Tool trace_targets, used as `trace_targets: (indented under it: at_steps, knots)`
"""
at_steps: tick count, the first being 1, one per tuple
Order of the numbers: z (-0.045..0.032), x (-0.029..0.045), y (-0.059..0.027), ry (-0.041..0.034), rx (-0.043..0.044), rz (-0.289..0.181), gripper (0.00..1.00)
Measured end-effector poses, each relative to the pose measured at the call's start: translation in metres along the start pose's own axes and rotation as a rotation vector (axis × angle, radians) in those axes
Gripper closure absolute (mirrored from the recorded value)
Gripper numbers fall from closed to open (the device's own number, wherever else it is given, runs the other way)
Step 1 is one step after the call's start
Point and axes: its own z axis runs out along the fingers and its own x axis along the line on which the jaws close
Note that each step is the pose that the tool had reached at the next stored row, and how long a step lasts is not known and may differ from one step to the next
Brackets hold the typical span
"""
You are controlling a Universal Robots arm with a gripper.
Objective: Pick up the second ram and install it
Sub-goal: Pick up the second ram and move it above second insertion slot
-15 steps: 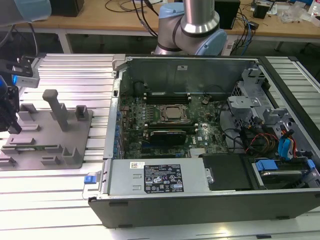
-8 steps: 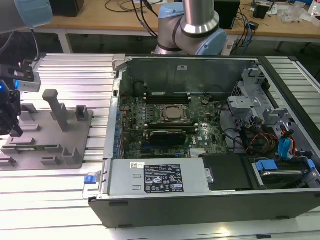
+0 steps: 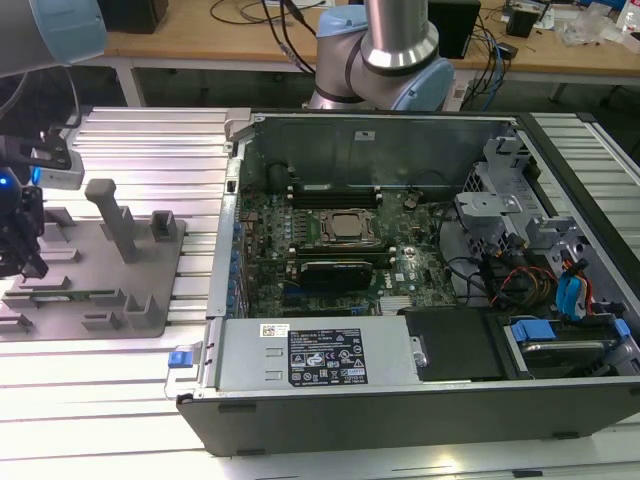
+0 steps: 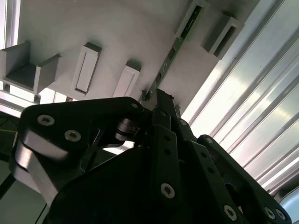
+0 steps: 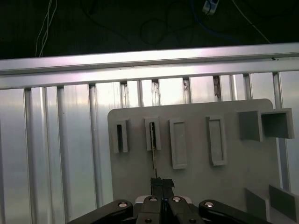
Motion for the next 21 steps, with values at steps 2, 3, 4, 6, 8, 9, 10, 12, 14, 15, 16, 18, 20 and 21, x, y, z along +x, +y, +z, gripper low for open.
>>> trace_targets:
  at_steps: [2,3,4,6,8,9,10,12,14,15,16,18,20,21]
  knots:
    - [0.0019,0.0003,-0.0001,0.0,0.0,0.0,0.92]
    - [0.0031,0.0004,-0.0002,0.0,-0.0001,0.0,0.92]
    - [0.004,0.0006,-0.0002,0.0001,-0.0001,0.0,0.92]
    - [0.0058,0.0012,-0.0003,0.0,0.0,0.0,0.92]
    - [0.0079,0.0022,-0.0005,0.0,0.0,0.0,0.92]
    - [0.0084,0.0024,-0.0006,-0.0001,0.0001,0.0,0.92]
    - [0.0091,0.0027,-0.0006,0.0,0.0,0.0,0.92]
    - [0.0133,0.0033,-0.0008,0.0004,-0.0003,-0.009,0.92]
    - [0.015,0.0034,-0.0009,0.0011,-0.0006,-0.026,0.92]
    - [0.0155,0.0034,-0.0009,0.0015,-0.0009,-0.033,0.92]
    - [0.0162,0.0034,-0.001,0.0018,-0.001,-0.04,0.92]
    - [0.0178,0.0035,-0.001,0.0027,-0.0015,-0.061,0.92]
    - [0.0189,0.0035,-0.0011,0.0031,-0.0017,-0.069,0.92]
    - [0.0193,0.0035,-0.0011,0.0042,-0.0019,-0.069,0.92]
